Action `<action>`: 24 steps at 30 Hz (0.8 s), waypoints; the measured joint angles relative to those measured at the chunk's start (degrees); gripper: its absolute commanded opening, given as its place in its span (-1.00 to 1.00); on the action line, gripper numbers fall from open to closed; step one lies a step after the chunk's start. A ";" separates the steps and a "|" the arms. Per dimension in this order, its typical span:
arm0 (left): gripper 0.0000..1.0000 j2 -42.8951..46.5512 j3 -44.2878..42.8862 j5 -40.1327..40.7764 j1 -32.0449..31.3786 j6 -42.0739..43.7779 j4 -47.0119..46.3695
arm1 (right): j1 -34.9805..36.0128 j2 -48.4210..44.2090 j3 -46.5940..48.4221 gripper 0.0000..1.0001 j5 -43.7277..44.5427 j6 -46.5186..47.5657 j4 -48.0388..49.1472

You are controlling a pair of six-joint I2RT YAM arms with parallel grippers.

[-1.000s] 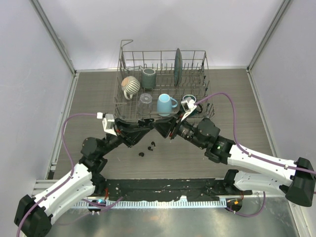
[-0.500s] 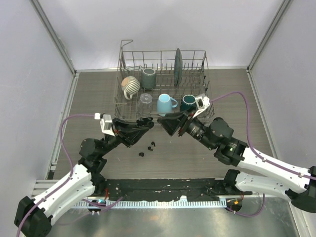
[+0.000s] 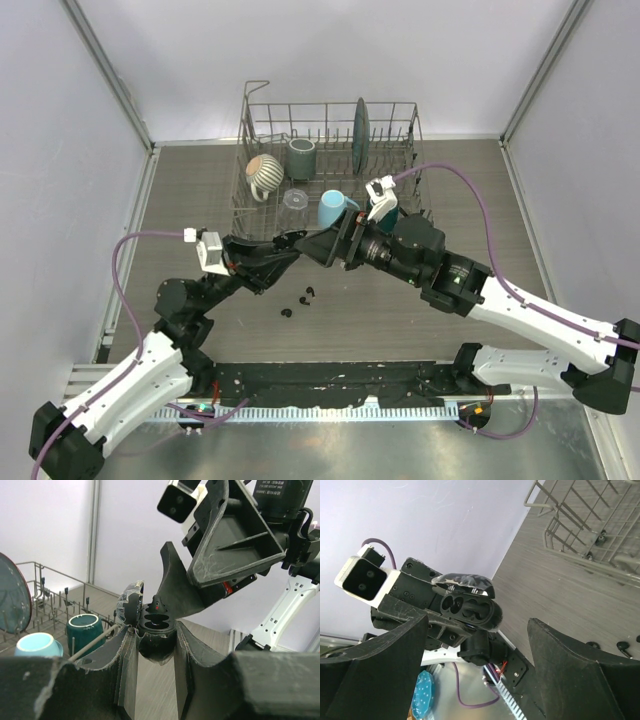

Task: Insert the wireless bluetooth earbuds into the charging case
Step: Place the earbud in the charging case.

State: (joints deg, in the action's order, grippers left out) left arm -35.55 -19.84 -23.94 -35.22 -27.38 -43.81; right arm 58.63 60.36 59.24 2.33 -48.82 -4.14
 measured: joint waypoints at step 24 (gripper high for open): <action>-1.00 -1.60 -2.38 -2.78 0.00 2.38 0.79 | -3.06 2.40 -3.98 0.22 -8.28 -14.69 9.33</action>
State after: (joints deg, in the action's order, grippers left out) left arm -37.15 -22.22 -26.72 -35.22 -24.99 -43.03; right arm 55.57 62.76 55.27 -5.96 -63.51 5.19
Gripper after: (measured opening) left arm 0.327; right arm 0.634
